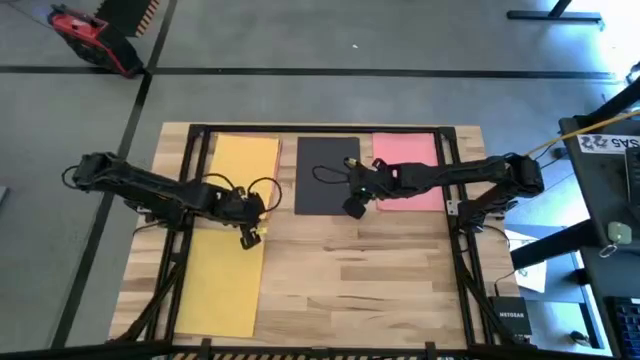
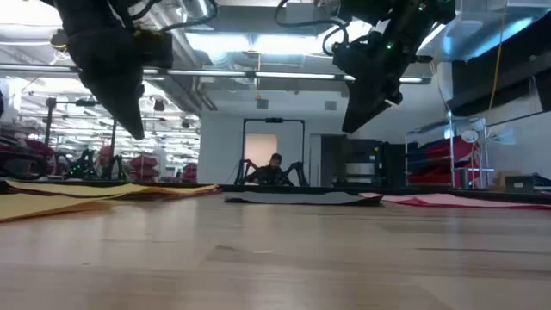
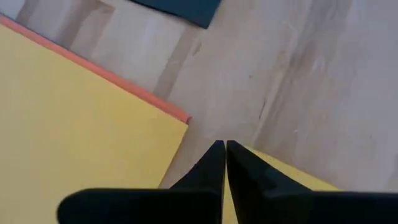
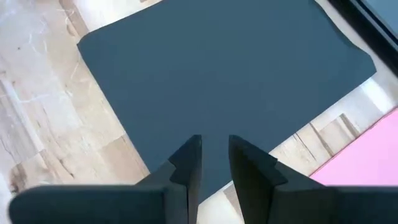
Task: Organize paper
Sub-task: Stack the yellow paper on top of the stacked yellow papers
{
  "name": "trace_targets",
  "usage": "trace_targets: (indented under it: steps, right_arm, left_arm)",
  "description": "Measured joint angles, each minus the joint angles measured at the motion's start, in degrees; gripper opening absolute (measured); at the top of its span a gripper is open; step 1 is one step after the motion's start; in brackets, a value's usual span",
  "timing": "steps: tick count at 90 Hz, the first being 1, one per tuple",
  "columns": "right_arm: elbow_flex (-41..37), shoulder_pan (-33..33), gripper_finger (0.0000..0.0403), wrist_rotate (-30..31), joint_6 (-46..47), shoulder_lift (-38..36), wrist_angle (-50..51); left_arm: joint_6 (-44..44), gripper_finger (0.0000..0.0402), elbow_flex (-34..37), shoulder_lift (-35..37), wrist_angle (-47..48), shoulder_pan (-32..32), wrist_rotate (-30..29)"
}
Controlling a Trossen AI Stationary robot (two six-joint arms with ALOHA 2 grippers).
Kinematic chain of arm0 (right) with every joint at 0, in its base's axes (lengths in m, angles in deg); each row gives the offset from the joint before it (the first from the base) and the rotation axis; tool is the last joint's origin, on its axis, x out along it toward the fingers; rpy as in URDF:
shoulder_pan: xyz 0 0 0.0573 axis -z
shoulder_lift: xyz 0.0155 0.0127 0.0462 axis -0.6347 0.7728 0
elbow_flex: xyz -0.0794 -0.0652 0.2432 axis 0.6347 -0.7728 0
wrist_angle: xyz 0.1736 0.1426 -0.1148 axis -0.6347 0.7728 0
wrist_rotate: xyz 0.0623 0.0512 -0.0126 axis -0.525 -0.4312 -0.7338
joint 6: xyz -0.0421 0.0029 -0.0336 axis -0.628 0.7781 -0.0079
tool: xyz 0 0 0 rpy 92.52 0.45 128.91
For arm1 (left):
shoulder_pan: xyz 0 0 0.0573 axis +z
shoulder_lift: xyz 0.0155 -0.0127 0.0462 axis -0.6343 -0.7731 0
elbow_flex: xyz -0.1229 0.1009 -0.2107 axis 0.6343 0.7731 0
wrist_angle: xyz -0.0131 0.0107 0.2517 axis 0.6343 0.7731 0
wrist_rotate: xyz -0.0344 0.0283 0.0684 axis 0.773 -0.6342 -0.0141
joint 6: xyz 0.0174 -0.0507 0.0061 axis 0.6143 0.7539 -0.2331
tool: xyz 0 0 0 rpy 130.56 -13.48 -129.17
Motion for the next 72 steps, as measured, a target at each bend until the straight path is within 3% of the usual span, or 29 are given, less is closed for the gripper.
trace_targets:
  steps: [40, 59, 72]
  right_arm:
    - [0.0, 0.0, 0.0069, 0.8, -2.7, 0.0, 0.0]
    - [0.0, 0.0, 0.0069, 1.6, -2.7, 0.0, 0.1]
    - [0.0, 0.0, 0.0069, 1.6, -2.7, 0.0, 0.0]
  left_arm:
    - [2.9, 0.0122, 5.0, -4.2, -6.2, 0.0, -2.5]
    - [1.4, 0.0150, 5.6, -7.1, -8.9, 0.0, -8.3]
    - [-0.8, 0.0157, 5.6, -10.0, -11.1, 0.0, -8.7]
